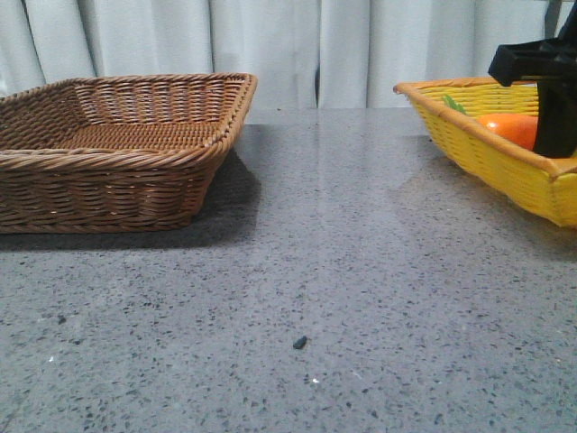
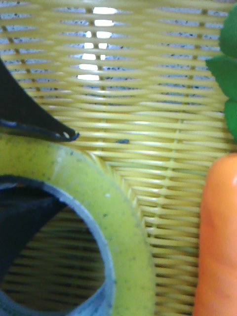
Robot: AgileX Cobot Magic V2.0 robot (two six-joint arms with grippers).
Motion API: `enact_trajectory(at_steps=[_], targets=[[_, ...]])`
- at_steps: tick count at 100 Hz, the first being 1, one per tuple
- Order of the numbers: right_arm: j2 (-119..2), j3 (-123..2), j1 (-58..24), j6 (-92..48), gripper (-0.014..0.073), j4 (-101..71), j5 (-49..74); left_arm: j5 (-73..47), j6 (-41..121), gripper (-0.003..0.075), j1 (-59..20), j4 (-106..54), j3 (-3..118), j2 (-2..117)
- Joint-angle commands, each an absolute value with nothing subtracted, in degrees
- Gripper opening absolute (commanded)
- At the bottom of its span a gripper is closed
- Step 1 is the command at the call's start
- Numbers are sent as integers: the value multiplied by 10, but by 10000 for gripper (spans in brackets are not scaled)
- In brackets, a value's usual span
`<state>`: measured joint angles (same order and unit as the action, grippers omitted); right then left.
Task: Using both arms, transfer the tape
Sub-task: 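Lower the right gripper into the yellow basket and grasp the yellow tape roll, then lift the tape roll out and set it on the table between baskets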
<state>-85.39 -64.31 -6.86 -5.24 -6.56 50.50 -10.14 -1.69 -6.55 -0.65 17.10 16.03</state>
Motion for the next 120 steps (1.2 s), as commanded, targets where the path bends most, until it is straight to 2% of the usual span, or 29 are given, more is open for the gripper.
enact_trajectory(at_steps=[1,37,57,92,120], targets=[[-838,-677,-68,-56,98,-59,506,-53,-21,-21,-63,-7,192,170],[-838,-831,-72,-56,96,-60,647,-53,-21,-21,-63,-7,192,170],[-838,-891,-123,-56,96,-99,705,-53,-21,-21,-63,-7,192,170],[-853,-895,-275,-56,96,-167,668,-40,-21,-21,-63,-7,192,170],[-916,-895,-311,-56,99,-171,642,-38,-21,-21,-63,-7,192,170]])
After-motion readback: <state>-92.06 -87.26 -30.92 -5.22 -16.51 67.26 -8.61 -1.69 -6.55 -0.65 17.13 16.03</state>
